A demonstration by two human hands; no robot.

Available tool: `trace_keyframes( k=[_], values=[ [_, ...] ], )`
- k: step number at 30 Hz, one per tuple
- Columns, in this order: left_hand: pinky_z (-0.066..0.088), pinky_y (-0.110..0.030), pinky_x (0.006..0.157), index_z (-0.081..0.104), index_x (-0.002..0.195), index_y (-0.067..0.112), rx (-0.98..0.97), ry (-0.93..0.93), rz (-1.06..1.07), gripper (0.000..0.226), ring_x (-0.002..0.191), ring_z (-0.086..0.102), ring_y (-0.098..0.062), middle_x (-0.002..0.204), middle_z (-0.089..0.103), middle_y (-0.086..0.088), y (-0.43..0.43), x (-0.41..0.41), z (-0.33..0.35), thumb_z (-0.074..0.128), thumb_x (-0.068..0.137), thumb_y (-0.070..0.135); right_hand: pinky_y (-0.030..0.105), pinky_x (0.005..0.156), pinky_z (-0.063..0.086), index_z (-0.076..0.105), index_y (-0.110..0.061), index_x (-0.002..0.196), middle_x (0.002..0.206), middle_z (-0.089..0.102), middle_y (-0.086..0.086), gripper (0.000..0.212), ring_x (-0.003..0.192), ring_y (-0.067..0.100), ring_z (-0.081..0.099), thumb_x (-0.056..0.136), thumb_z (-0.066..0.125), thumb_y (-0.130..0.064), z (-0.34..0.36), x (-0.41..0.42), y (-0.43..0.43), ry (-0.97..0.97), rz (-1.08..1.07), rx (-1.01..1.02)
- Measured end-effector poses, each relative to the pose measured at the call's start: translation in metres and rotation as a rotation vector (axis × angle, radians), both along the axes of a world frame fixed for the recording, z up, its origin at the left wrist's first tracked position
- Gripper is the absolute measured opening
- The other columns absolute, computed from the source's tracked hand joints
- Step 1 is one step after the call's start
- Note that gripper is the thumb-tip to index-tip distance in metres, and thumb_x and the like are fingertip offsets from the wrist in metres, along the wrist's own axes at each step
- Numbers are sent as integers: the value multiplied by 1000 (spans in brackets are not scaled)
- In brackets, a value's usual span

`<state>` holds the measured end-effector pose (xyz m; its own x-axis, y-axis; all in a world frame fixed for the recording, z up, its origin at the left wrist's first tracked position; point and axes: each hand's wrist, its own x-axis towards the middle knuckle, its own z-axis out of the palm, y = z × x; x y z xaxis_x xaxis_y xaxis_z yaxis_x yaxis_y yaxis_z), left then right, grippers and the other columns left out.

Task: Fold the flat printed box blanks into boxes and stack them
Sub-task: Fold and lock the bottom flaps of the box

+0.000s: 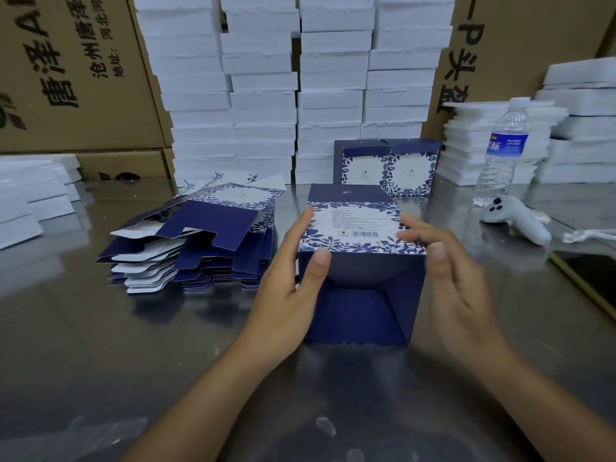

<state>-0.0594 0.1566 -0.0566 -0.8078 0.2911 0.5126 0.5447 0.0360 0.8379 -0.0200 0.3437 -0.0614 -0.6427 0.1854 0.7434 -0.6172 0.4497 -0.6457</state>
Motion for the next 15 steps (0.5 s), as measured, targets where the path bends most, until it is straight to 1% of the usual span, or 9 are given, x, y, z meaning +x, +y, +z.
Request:
trace_keyframes(
  k=[2,4,6,7,9,10,11,13,15],
  values=[
    [17,10,88,28,141,47,19,-11,5,64,122,19,32,127,26,57,0,1,0,36,80,64,28,99,42,65,-38,100,124,63,-12,34,123,8,52,95,33,-49,1,-1,1,-16,43,-110],
    [17,11,88,27,143,45,32,-24,1,66,120,18,34,123,26,60,0,1,1,34,80,64,24,96,45,60,-39,106,121,63,-14,22,117,3,55,94,42,-42,2,-3,0,-40,42,-170],
    [18,11,86,27,143,45,42,-38,9,67,117,19,36,119,28,62,0,1,1,34,79,64,20,92,45,51,-43,114,129,55,-14,26,111,-10,54,90,52,-52,0,-6,1,-134,42,-253],
    [19,12,84,28,142,45,54,-51,19,67,114,21,37,117,30,62,0,1,2,34,78,65,23,94,44,46,-46,116,135,50,-13,43,111,-12,52,80,54,-67,-2,-8,2,-234,45,-292],
    [22,10,86,32,141,46,86,-88,29,70,112,23,38,117,33,58,-1,2,3,33,75,69,36,101,43,42,-51,125,138,49,-13,85,117,-2,53,51,51,-92,-4,-10,3,-485,72,-367],
    [25,5,92,35,140,48,100,-106,25,70,114,25,35,120,35,55,-2,2,3,33,74,71,39,101,44,40,-48,131,135,53,-15,103,117,4,56,41,50,-97,-5,-11,4,-584,107,-402],
    [27,-3,99,37,138,50,110,-120,15,68,119,28,30,125,36,50,-2,2,4,33,74,73,38,98,46,41,-45,134,131,57,-17,111,114,5,59,37,49,-98,-5,-12,6,-645,154,-430],
    [27,-18,110,44,132,51,129,-122,5,60,126,33,20,129,41,44,-2,2,6,34,78,76,36,98,45,47,-48,131,126,59,-22,103,114,4,58,40,51,-97,-5,-12,6,-667,250,-451],
    [27,-24,113,48,128,49,144,-103,9,60,127,35,17,128,45,43,-3,2,8,34,76,75,34,100,43,54,-50,124,126,58,-24,87,120,3,53,48,54,-93,-4,-11,4,-611,335,-472]
  ],
)
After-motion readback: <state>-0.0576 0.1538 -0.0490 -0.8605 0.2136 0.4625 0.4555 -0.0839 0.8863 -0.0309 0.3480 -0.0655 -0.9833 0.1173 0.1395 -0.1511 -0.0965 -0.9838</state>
